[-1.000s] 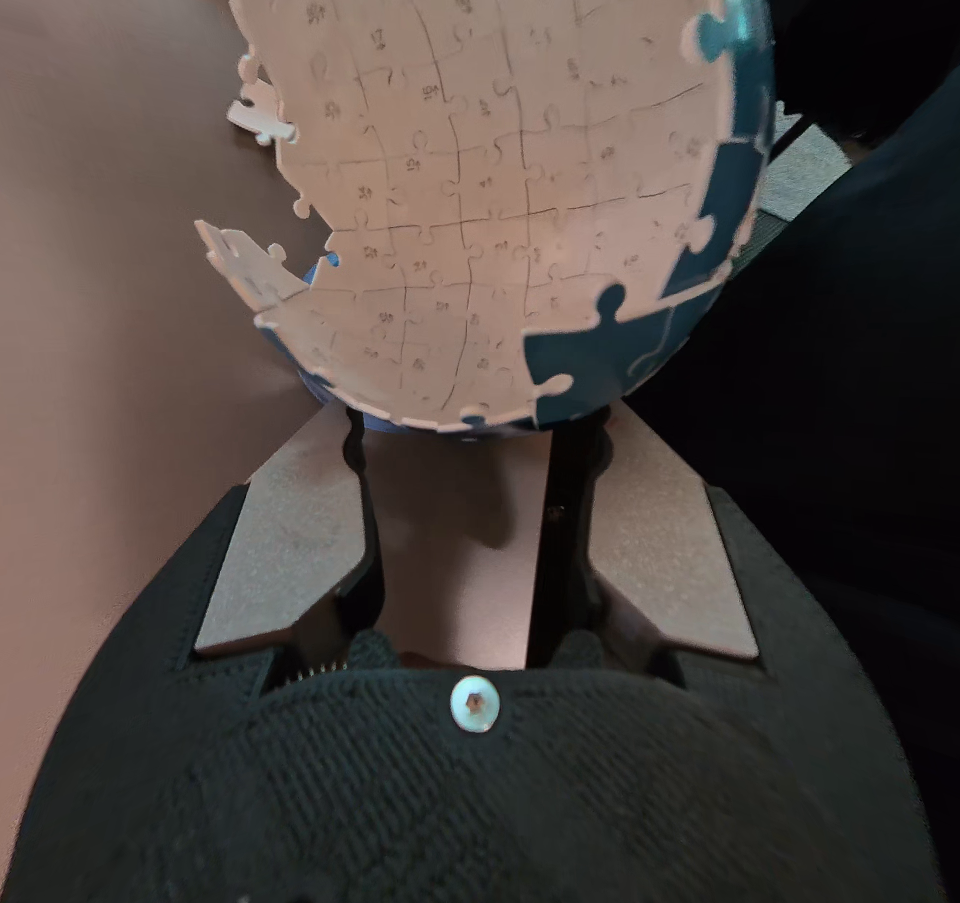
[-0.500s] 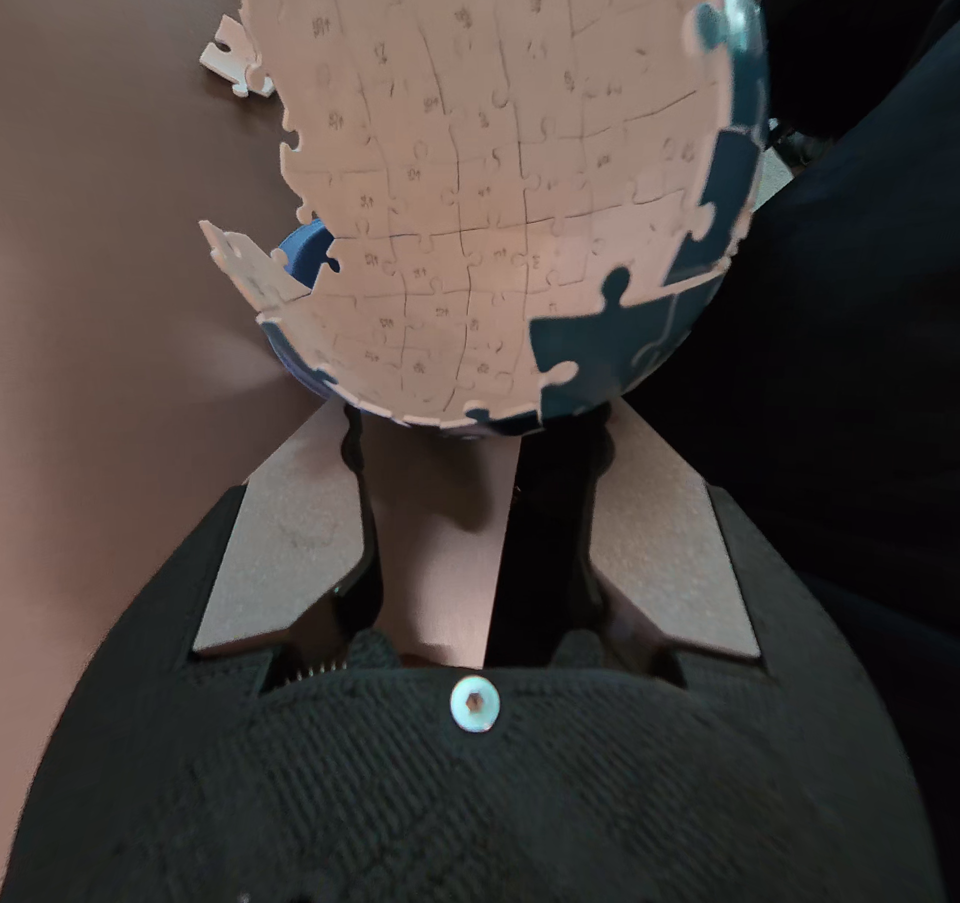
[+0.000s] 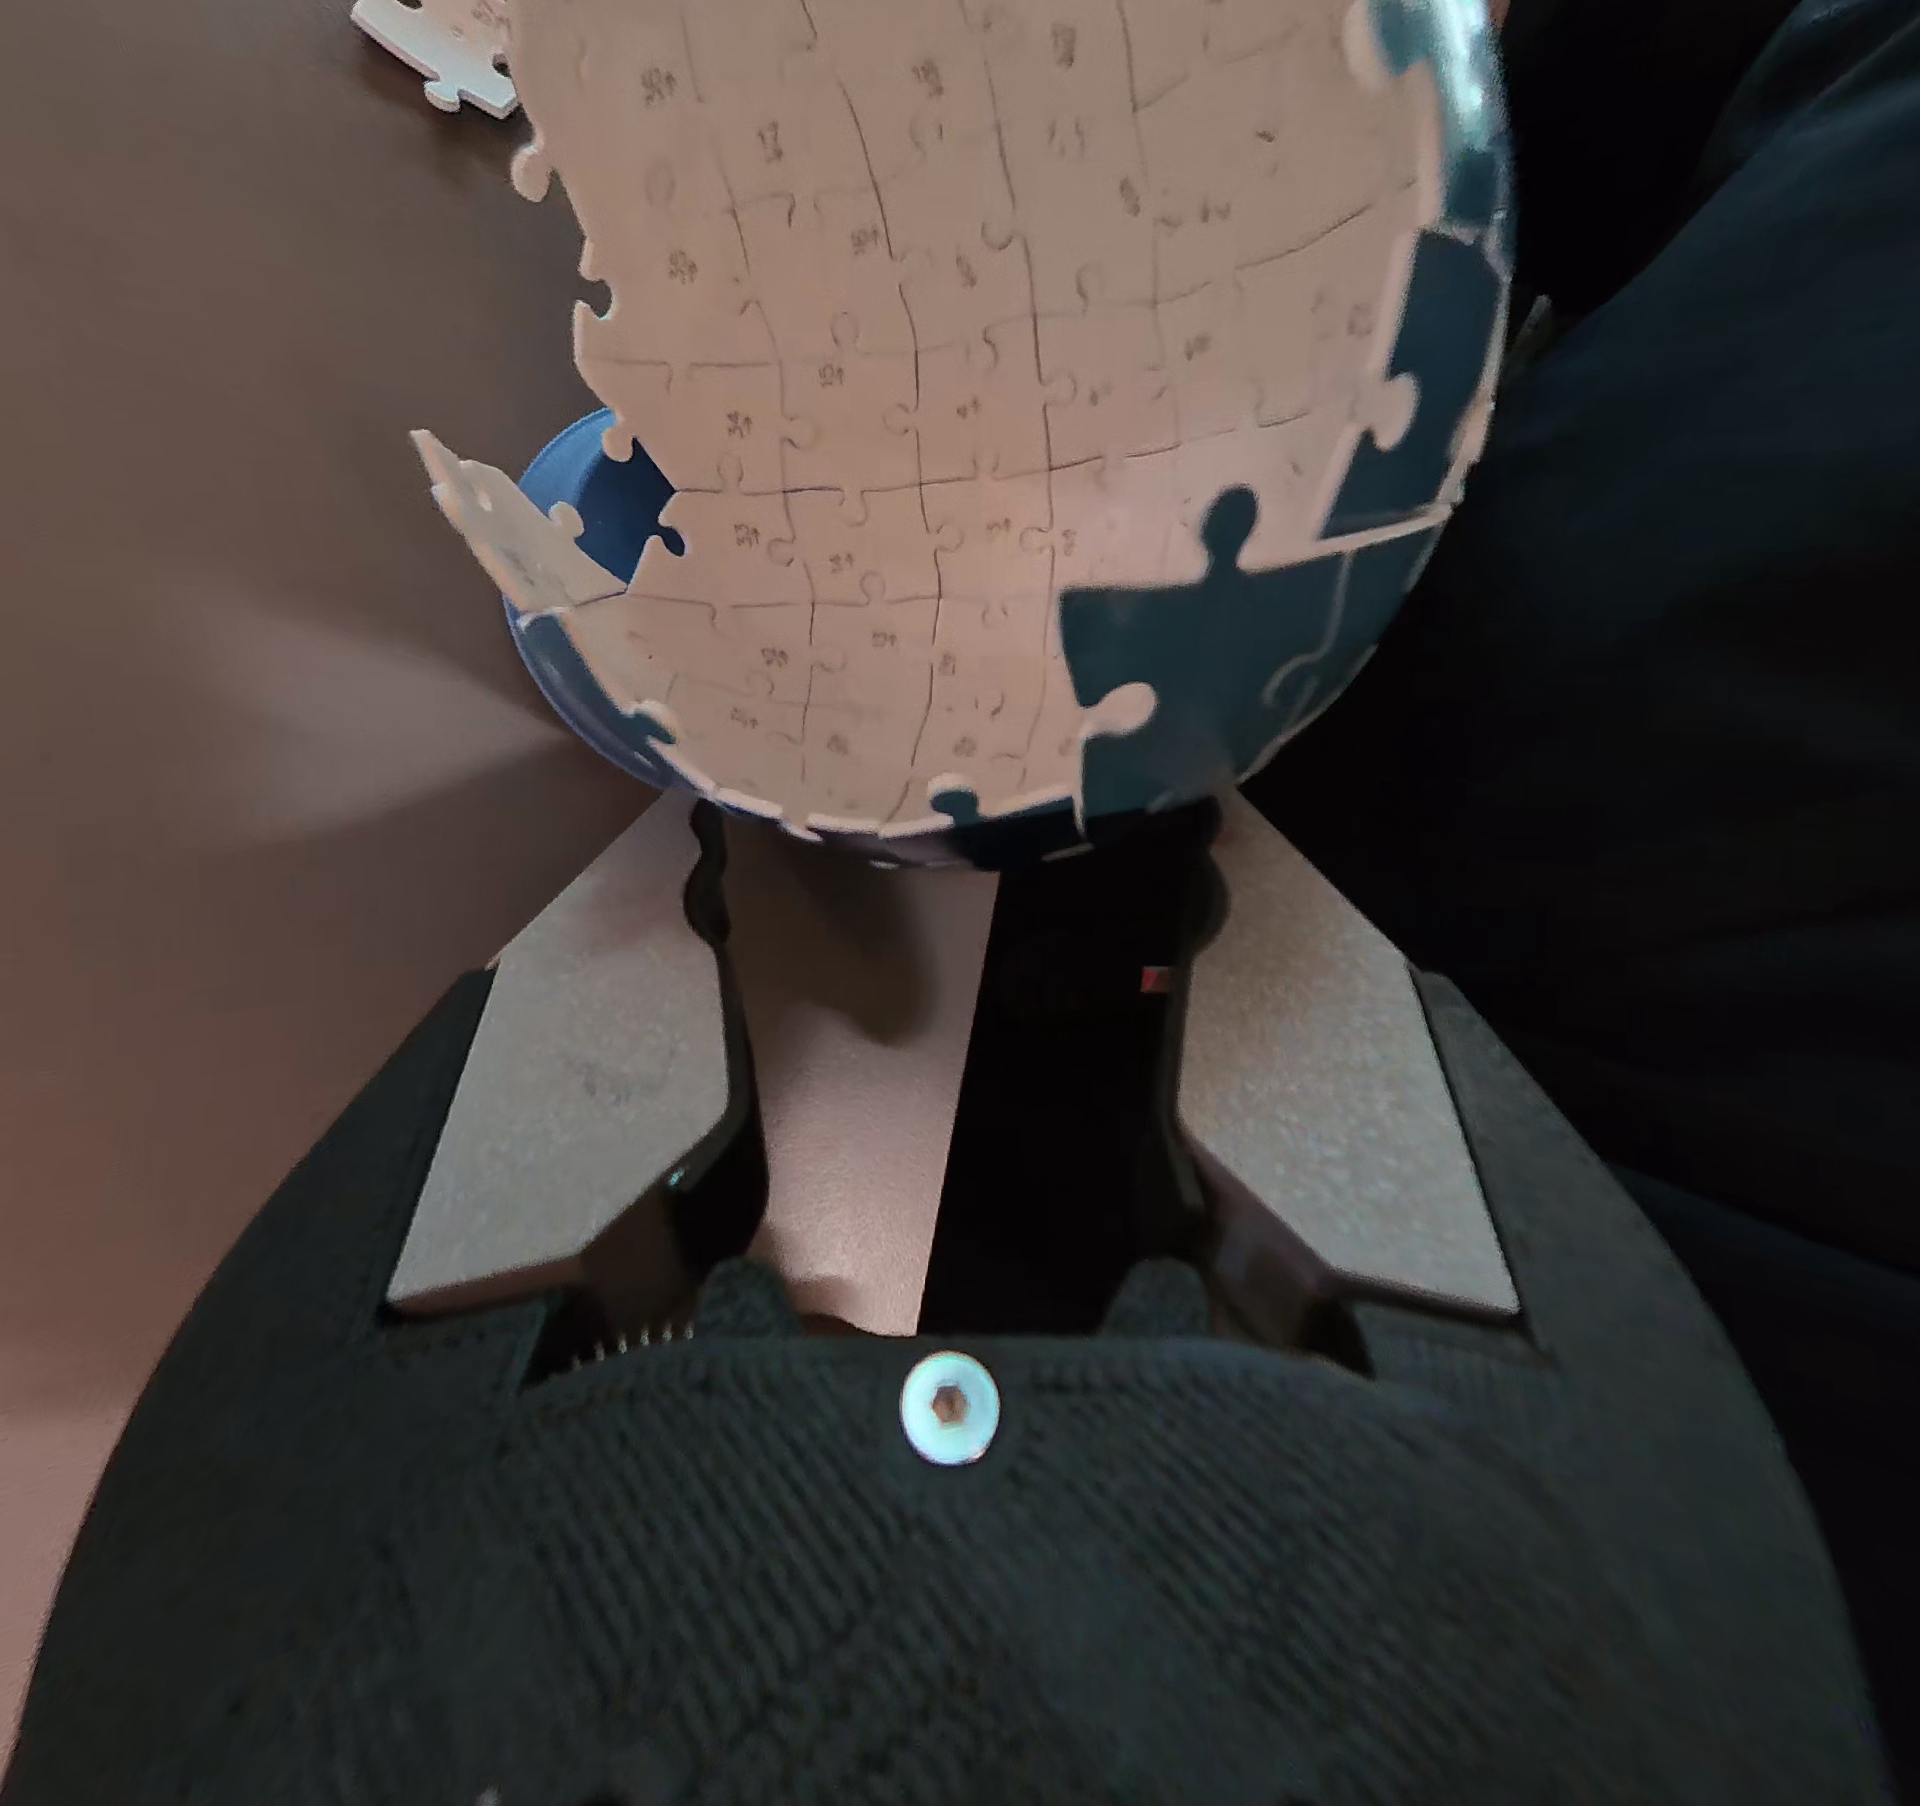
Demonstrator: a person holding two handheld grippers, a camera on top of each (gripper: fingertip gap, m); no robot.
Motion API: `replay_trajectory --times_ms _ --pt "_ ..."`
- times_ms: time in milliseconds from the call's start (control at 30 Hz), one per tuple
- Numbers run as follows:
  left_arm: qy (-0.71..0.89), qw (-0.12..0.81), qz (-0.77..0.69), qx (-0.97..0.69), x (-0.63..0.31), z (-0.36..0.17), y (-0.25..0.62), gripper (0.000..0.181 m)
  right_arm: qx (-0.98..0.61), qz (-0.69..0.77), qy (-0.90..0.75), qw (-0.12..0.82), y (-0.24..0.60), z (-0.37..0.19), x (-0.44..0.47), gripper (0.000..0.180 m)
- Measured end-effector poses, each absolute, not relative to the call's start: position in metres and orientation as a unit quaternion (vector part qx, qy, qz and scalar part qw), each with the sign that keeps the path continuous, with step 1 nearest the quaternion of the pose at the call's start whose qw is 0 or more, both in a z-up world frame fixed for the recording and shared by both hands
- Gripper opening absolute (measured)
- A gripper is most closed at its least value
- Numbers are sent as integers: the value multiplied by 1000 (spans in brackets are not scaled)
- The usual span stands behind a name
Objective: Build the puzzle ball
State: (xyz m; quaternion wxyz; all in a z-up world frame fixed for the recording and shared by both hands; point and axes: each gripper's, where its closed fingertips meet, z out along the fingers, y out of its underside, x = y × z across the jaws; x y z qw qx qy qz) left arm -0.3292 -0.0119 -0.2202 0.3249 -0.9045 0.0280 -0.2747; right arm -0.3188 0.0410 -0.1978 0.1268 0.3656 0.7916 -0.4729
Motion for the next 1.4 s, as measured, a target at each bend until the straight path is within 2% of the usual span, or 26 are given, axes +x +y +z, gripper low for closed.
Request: replay_trajectory --times_ms 533,733,867,1033,1233,1400 --pt "6 321 -305 -896 -335 -220 -10 82 369 -425 801 205 48 -203 -319 110" --pt "3 337 -307 -890 -339 -214 -13 82 365 -427 804 194 56 -198 -321 97" --pt "4 341 -283 -897 -345 -214 -13 87 370 -428 802 194 60 -198 -322 96" --pt "12 384 -251 -888 -345 -208 -11 92 350 -468 804 107 73 -182 -325 90" --pt "26 400 -193 -895 -348 -223 -3 101 295 -531 794 -20 72 -163 -327 96" --pt "25 413 -182 -892 -348 -224 1 95 305 -511 801 -59 69 -175 -330 97"
